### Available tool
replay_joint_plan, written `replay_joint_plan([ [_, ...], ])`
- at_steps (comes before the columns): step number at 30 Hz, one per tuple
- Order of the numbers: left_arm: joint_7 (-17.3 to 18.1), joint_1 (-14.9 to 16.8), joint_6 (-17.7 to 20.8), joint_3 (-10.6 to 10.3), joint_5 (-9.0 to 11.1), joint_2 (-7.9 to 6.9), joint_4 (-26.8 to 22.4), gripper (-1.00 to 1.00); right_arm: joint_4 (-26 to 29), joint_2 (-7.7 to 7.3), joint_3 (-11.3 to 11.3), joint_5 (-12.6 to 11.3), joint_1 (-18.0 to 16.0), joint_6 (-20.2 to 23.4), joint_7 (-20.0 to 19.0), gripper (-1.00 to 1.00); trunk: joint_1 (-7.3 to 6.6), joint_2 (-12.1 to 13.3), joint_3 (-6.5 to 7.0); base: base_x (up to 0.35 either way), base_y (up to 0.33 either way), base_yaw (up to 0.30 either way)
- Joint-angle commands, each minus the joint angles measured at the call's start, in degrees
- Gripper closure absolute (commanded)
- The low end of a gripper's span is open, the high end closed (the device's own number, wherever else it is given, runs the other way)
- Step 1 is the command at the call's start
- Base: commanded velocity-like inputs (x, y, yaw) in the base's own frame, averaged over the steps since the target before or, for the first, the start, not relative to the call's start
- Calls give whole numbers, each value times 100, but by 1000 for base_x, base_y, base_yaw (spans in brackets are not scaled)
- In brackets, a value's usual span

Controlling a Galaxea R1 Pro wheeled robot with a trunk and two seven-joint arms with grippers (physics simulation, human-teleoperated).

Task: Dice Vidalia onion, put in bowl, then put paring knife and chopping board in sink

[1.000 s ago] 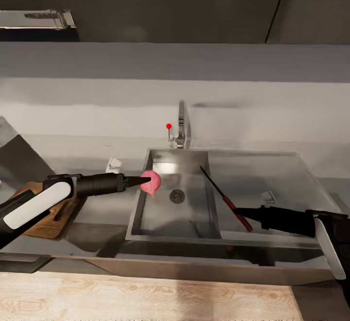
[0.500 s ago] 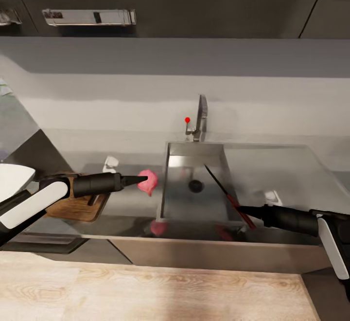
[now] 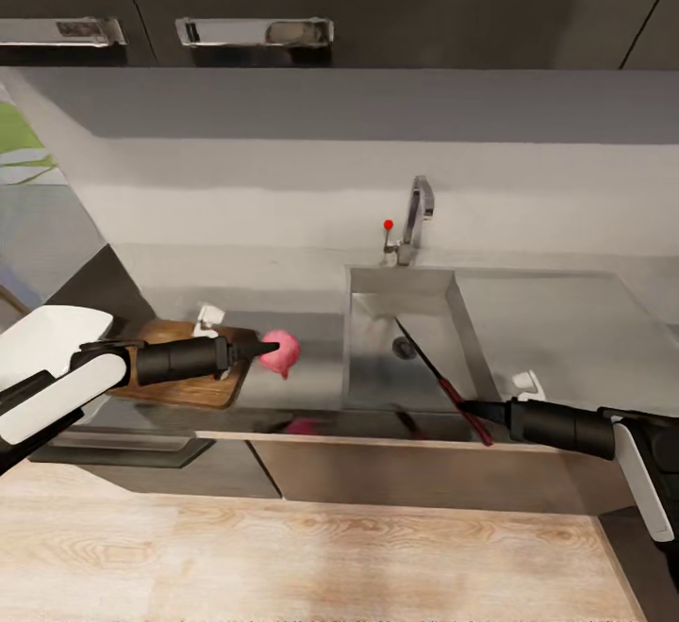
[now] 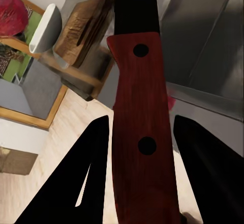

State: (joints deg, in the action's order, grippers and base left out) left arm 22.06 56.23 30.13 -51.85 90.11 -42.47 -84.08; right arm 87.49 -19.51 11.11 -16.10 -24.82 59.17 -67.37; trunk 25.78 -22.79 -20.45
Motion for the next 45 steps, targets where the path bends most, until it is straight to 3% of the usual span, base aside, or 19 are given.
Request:
replay_joint_plan([
  [1,34,13,25,-17,52,29,34,100,5,0,3,-8,-5,51,-36,100,1,-13,-10,0,0,0],
  [8,261,11,29,-27,216,-73,-193,100,-3,70,14,-15,-5,76,-65,100,1,-13,-10,0,0,0],
  [17,551,11,13,-27,226,-150,-215,100,-4,78,12,-16,-5,70,-64,100,1,-13,-10,0,0,0],
  [26,837,11,-193,-29,319,-438,-214,100,-3,79,14,-8,-5,68,-27,100,1,-13,-10,0,0,193],
  [27,868,11,-554,-31,399,-626,-214,100,-4,79,9,-8,-5,68,-21,100,1,-13,-10,0,0,262],
  [37,862,11,-600,-36,455,-674,-202,100,-4,139,11,14,-5,68,-7,100,1,-13,-10,0,1,250],
  [45,829,11,-593,-36,463,-667,-197,100,-8,141,13,-6,-5,68,-20,100,1,-13,-9,0,229,21],
])
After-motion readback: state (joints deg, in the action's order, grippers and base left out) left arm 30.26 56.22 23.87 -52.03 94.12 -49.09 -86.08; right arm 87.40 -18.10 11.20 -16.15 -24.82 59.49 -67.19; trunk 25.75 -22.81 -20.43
